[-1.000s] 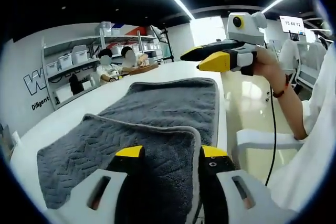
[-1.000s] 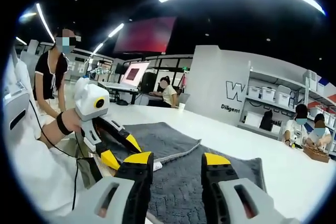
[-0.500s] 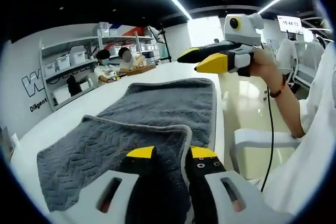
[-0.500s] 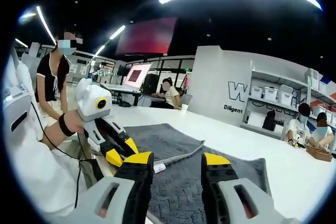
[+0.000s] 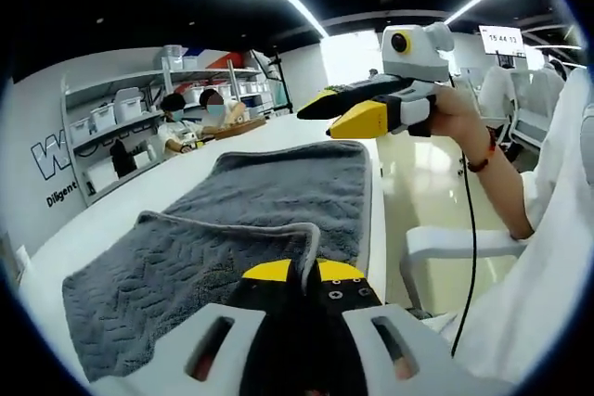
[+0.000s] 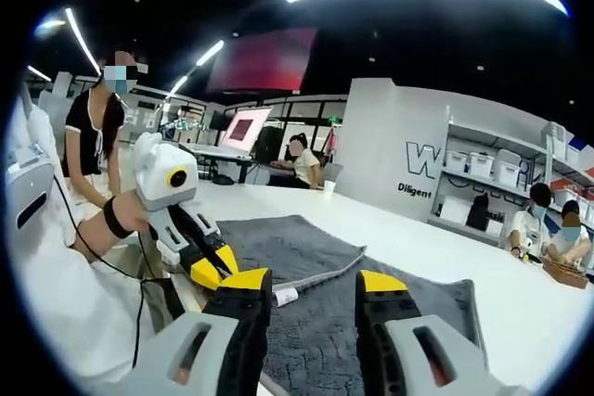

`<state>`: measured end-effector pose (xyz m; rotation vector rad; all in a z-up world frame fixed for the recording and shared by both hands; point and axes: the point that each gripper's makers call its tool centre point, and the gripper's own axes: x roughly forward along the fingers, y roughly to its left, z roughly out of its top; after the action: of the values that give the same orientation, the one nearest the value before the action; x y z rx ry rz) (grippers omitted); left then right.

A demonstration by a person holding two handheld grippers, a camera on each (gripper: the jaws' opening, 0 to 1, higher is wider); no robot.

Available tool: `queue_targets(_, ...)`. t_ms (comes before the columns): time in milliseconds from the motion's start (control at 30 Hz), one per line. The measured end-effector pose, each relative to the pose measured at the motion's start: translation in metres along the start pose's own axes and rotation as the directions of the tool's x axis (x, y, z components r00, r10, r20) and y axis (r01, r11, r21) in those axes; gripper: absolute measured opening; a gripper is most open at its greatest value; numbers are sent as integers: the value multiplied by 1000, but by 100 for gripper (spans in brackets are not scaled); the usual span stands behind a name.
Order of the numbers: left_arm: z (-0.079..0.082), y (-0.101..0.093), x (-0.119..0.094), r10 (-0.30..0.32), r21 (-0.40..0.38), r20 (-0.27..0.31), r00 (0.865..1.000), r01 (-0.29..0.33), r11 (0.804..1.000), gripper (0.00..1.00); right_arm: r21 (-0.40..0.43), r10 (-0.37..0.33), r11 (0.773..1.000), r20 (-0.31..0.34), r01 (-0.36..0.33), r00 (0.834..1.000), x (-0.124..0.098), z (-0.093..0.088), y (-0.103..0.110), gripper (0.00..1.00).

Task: Open the folded towel by lifting each exposed corner and separating the folded layers until the towel lies flat within the target outline without major curled edges

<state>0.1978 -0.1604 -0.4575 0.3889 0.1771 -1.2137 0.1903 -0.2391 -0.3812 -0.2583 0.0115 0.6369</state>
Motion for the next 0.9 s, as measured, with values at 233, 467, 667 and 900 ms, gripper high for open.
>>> queue_targets(233,9,0,-2,-6,-79,57,998,10,997,1,-4,0,1000,8,0,1000,1,3,3,31)
queue_targets(467,16,4,-5,0,-189,118,993,23,982,1,-7,3,1000,20,-3,1000,2,6,5,30)
queue_targets(667,25,5,-9,8,-268,170,985,39,963,0,-12,19,1000,-3,-19,1000,6,2,9,31)
queue_targets(900,36,9,-14,32,-295,241,970,42,954,0,-15,27,1000,4,-27,1000,7,3,11,30)
